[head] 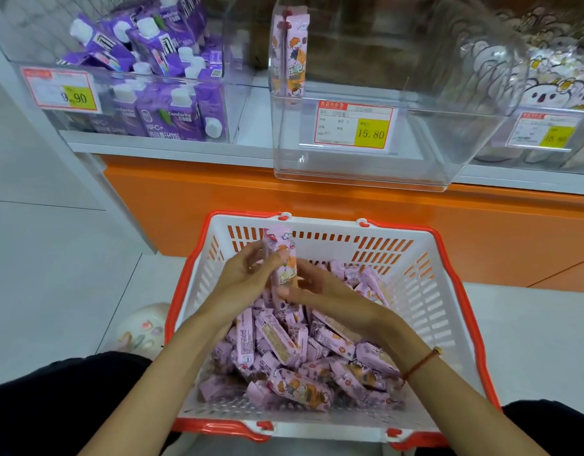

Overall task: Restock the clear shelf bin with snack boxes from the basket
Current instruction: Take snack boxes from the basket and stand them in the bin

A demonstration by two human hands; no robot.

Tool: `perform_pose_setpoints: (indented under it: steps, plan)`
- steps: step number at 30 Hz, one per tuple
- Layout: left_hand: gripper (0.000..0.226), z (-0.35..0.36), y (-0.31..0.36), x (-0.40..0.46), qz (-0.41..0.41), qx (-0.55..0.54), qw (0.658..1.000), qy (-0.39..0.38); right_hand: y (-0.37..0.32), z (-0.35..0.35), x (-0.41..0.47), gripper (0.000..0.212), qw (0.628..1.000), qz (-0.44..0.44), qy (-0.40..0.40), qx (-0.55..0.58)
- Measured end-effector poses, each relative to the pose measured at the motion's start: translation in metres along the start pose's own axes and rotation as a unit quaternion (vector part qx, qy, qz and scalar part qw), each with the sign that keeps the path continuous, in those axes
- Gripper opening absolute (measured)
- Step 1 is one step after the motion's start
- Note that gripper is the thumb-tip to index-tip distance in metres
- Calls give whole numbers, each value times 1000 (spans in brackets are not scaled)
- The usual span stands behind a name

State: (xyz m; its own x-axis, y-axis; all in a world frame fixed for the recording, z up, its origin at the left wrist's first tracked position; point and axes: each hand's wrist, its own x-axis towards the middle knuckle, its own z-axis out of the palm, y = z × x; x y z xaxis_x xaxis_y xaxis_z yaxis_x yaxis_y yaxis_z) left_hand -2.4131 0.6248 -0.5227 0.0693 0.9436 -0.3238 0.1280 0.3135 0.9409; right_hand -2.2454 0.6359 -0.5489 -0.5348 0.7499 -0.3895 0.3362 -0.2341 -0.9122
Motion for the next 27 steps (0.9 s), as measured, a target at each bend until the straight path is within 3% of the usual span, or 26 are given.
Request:
perform_pose_setpoints:
  steps: [2,6,7,10,15,17,20,22,23,27]
  plan:
    - [44,-2,13,-3,38,4,999,10,-22,-1,-7,73,998,-37,45,1]
    - [19,-7,58,-21,158,9,987,-13,-79,-13,-35,65,984,-140,109,-20]
    - [20,-9,70,-26,194,8,981,-12,-95,-15,-42,65,979,-163,114,-39]
    - [56,-19,113,-30,293,3,955,56,-144,-25,-66,59,960,-228,137,-92]
    - [12,-50,198,-8,333,-76,918,200,-230,-65,-100,39,905,-346,218,-120]
    - [19,-50,220,10,335,-35,922,191,-261,-88,-95,45,884,-366,257,-138]
    - [35,-36,235,36,315,58,940,120,-282,-126,-53,55,902,-278,275,-184]
    - [23,-28,231,52,299,118,943,85,-277,-144,-14,57,922,-175,253,-233]
    - [18,-28,227,59,290,133,944,78,-270,-150,6,57,929,-133,238,-249]
    - [36,-33,211,74,252,157,950,95,-244,-155,70,48,944,-58,171,-276]
